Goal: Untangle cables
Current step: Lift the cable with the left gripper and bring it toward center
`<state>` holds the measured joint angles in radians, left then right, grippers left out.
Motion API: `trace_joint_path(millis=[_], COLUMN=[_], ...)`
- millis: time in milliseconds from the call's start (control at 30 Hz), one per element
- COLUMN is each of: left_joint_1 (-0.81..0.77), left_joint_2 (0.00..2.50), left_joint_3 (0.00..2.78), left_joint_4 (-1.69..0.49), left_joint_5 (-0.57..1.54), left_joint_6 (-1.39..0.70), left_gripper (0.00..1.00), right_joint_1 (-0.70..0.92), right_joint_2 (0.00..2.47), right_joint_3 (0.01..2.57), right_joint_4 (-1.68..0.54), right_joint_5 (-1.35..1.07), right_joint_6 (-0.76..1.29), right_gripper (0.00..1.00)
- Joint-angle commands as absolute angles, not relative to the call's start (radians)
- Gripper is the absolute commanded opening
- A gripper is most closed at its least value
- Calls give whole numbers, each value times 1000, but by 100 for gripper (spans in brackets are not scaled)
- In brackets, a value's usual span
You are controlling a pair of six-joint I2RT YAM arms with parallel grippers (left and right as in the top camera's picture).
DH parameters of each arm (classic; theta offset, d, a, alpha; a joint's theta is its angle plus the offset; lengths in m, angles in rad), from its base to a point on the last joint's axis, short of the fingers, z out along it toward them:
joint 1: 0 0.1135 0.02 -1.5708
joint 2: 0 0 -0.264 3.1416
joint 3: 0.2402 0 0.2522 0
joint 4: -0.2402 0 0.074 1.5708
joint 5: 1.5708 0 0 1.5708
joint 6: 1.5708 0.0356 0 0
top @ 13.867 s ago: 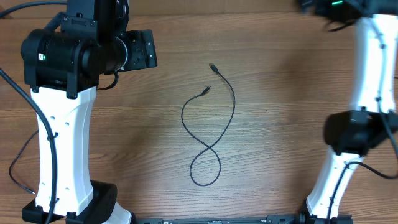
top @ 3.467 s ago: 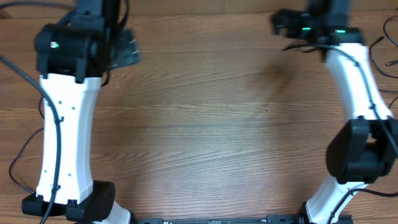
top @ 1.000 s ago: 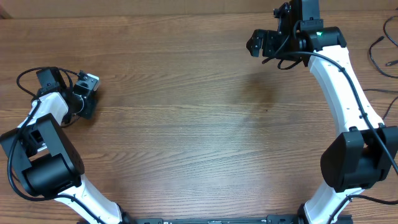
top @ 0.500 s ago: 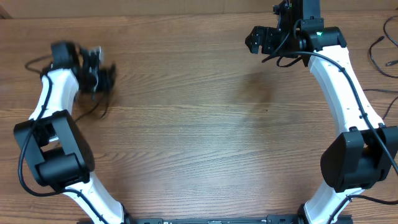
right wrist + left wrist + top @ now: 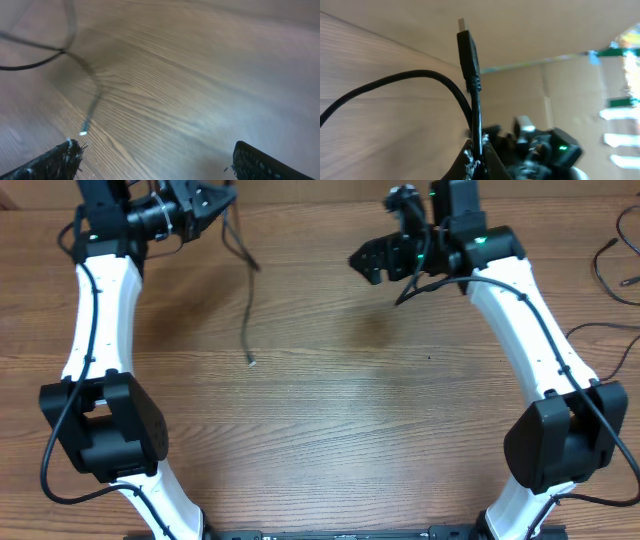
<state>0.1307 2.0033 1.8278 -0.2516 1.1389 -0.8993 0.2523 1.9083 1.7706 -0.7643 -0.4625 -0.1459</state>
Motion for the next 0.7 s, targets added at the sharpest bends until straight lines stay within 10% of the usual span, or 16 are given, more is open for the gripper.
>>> trace_joint_path(millis=[0, 667], left_joint_1=[76, 28], left_joint_2=[1971, 1972], left_joint_3=[1851, 1851], left_joint_4=[-182, -47], left_joint_5=[1238, 919], left_joint_6=[-1183, -1438], left_gripper=[4, 4], right_joint_1=[307, 439], right_joint_2=[1876, 1876], right_joint_3=[1774, 1774], right_joint_4=[-701, -556], right_joint_5=[-485, -507], right_joint_6=[-298, -352], right_gripper=[96, 98])
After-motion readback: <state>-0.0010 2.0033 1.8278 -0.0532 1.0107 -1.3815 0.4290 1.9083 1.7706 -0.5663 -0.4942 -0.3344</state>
